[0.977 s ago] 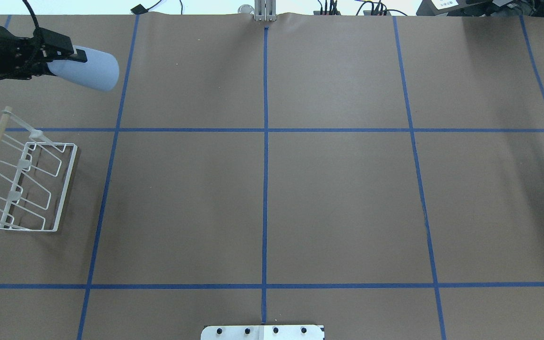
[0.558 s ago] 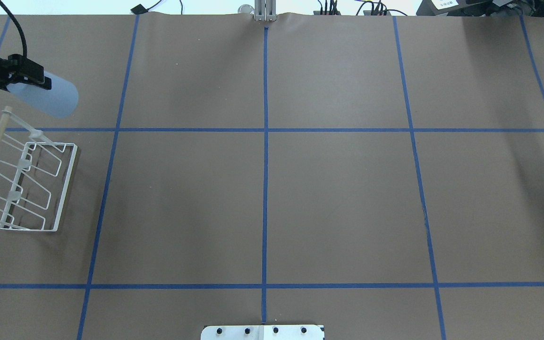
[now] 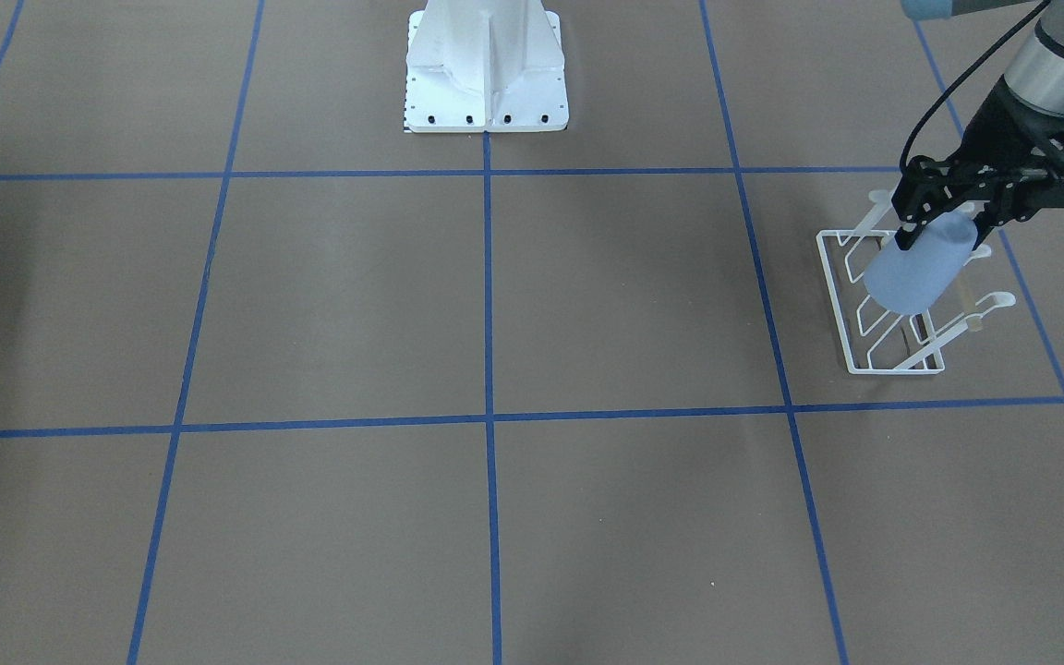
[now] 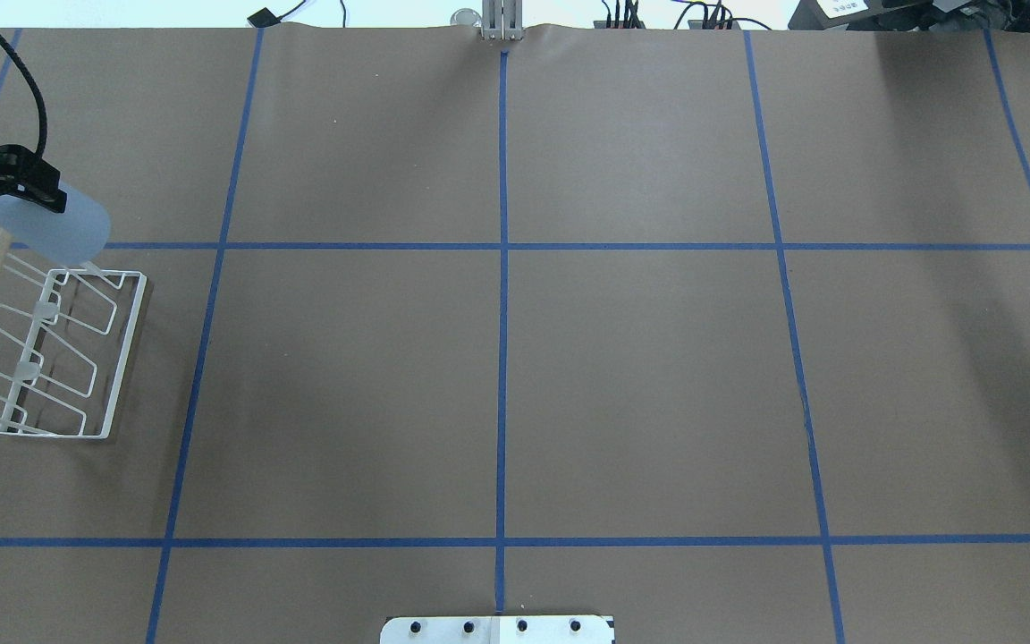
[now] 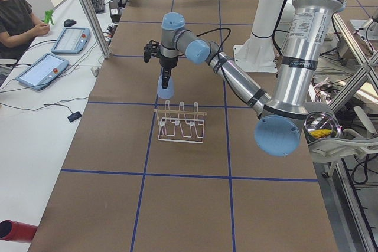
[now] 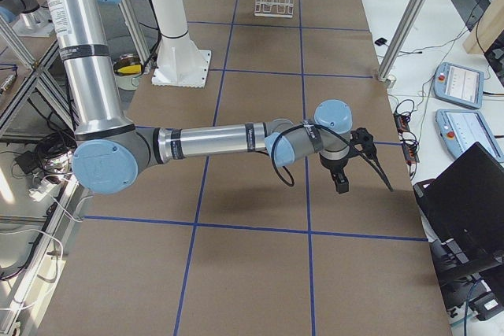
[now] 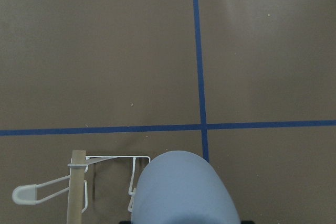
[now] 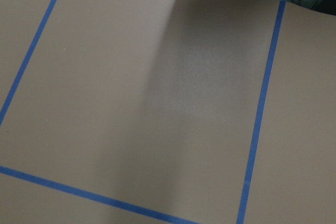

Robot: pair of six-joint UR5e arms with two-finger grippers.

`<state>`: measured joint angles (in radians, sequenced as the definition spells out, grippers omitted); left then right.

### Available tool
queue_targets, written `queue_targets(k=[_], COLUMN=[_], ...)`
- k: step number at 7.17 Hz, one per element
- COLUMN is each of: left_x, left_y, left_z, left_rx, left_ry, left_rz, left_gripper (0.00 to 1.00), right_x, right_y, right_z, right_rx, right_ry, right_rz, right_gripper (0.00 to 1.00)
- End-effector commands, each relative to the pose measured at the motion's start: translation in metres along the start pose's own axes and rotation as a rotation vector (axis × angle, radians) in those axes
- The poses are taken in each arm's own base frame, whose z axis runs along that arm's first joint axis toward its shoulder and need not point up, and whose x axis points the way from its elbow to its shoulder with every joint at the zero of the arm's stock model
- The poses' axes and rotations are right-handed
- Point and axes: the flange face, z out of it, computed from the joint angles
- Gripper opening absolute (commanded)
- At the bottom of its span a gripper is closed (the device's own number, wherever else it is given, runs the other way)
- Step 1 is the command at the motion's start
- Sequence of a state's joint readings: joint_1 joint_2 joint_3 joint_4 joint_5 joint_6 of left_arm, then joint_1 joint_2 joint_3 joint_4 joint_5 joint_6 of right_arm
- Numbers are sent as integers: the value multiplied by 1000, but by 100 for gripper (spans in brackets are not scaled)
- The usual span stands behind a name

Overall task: Hang cup on cup holder
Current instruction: 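Carry the cup with the left gripper toward the white wire rack, then lower the cup onto the rack's hook beside the wooden post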

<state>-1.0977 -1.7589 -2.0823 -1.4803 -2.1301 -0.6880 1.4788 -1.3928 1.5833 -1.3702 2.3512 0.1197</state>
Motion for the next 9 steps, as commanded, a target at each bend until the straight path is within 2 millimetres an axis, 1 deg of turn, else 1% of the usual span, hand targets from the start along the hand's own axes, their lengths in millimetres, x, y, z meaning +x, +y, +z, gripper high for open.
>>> queue_targets(k=[1, 4, 7, 9], left_x=[-7, -12, -19, -19], left_y=[-5, -4, -11, -9], left_z=[15, 22, 41, 46], left_rx=[-26, -40, -66, -96], left_ry=[-19, -27, -34, -9], left_rz=[19, 11, -3, -10], left_gripper=[0, 0, 0, 0], right_x=[-10, -14, -14, -16], right_y=[2, 2, 2, 1], right_z=[-1, 5, 5, 6], right_rx=[-46, -63, -63, -65], right_ry=[-25, -29, -29, -30], right_rz=[33, 34, 35, 34], right_gripper=[99, 99, 99, 99])
